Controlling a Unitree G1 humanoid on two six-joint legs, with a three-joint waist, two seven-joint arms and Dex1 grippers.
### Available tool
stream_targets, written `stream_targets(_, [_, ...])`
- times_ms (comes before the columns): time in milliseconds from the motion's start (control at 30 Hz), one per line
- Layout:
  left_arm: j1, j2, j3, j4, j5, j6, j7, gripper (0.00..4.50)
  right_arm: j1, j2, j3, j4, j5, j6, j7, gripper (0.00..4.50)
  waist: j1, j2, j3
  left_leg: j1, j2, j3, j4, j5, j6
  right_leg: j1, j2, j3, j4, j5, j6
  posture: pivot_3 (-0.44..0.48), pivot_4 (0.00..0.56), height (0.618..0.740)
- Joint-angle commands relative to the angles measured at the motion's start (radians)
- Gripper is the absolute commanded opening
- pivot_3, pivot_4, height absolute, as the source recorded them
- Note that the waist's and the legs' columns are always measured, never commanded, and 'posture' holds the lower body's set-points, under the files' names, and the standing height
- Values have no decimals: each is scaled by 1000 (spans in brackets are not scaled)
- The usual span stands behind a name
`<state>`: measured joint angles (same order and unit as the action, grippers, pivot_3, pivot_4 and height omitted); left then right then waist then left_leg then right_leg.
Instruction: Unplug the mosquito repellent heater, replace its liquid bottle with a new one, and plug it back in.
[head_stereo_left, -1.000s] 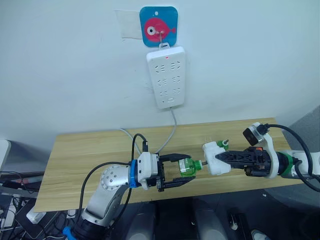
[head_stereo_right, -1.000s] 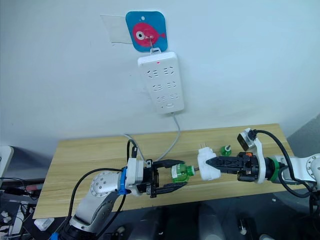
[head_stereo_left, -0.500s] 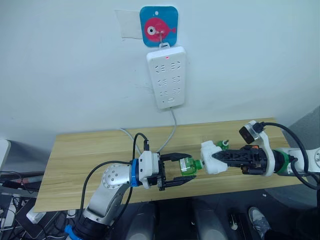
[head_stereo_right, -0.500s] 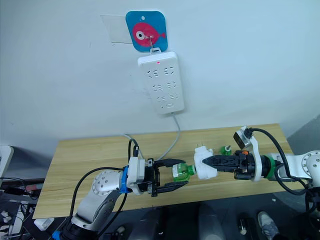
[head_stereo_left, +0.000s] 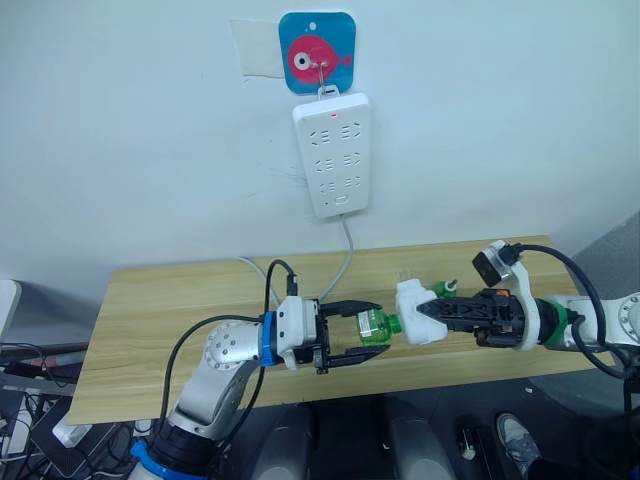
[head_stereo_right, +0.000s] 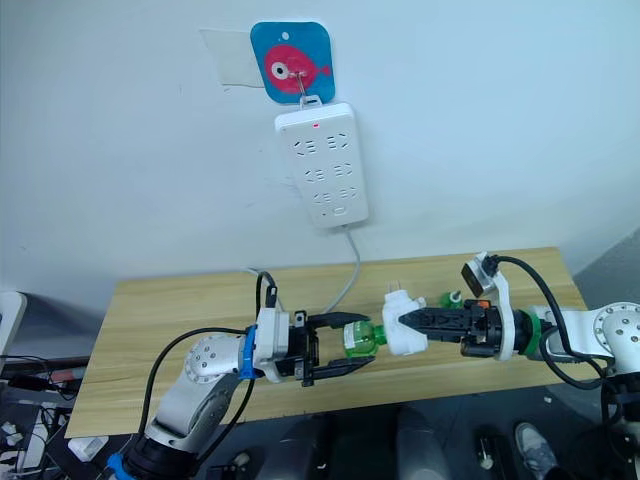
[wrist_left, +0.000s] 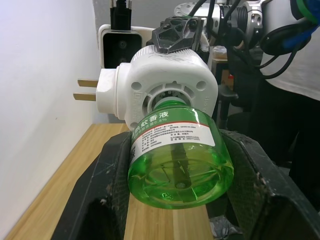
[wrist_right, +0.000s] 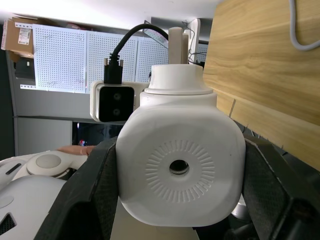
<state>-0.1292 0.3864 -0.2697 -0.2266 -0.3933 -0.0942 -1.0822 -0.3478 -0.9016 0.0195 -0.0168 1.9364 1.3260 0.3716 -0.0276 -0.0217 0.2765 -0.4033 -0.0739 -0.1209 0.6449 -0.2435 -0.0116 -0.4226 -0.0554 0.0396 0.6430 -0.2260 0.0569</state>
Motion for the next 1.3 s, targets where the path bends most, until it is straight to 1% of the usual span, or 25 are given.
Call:
stream_targets(33, [4, -12, -34, -28, 3, -6, -8, 2245, -22, 19, 1, -74, 36, -4, 9, 2936, 0, 0, 0, 0, 0, 0, 0, 0, 0, 0, 0, 0, 0, 0, 0, -29, 270, 740])
stream_targets(267, [-13, -13, -27, -18, -7, -5, -22, 2245, -18, -26, 28, -137, 36, 0, -2, 2936, 0, 0, 0, 0, 0, 0, 0, 0, 0, 0, 0, 0, 0, 0, 0, -31, 262, 740])
stream_targets(400, [-16, -14, -22, -14, -7, -9, -31, 2245, -10, -39, 32, -131, 36, -5, 2, 2936, 0, 0, 0, 0, 0, 0, 0, 0, 0, 0, 0, 0, 0, 0, 0, -30, 256, 740])
stream_targets(533, [-14, -20, -24, -12, -3, -14, -30, 2245, -16, -23, 27, -117, 36, -10, 20, 2936, 0, 0, 0, 0, 0, 0, 0, 0, 0, 0, 0, 0, 0, 0, 0, -31, 253, 740])
stream_targets(833, [-3, -31, -43, -17, 18, -26, -23, 2245, -21, 35, 39, -154, 36, -49, -8, 2936, 0, 0, 0, 0, 0, 0, 0, 0, 0, 0, 0, 0, 0, 0, 0, -29, 249, 740])
stream_targets(1000, [2, -24, -40, -18, 19, -26, -25, 2245, -23, 43, 40, -166, 36, -55, -16, 2936, 0, 0, 0, 0, 0, 0, 0, 0, 0, 0, 0, 0, 0, 0, 0, -28, 251, 740])
stream_targets(1067, [3, -21, -37, -16, 19, -25, -27, 2245, -24, 45, 38, -165, 36, -58, -27, 3667, -1, 0, 0, 0, 0, 0, 0, 0, 0, 0, 0, 0, 0, 1, -1, -27, 254, 740])
stream_targets(1167, [1, -19, -34, -10, 22, -27, -22, 2245, -20, 47, 35, -164, 36, -59, -31, 4482, -1, 0, 0, 0, 0, 0, 0, 0, 0, 0, 0, 0, 0, 0, 0, -28, 255, 740])
stream_targets(1300, [2, -14, -35, -7, 20, -29, -19, 2245, -14, 43, 38, -169, 36, -56, -18, 4482, -1, 0, 0, 0, 0, 0, 0, 0, 0, 0, 0, 0, 0, 0, 0, -28, 257, 740])
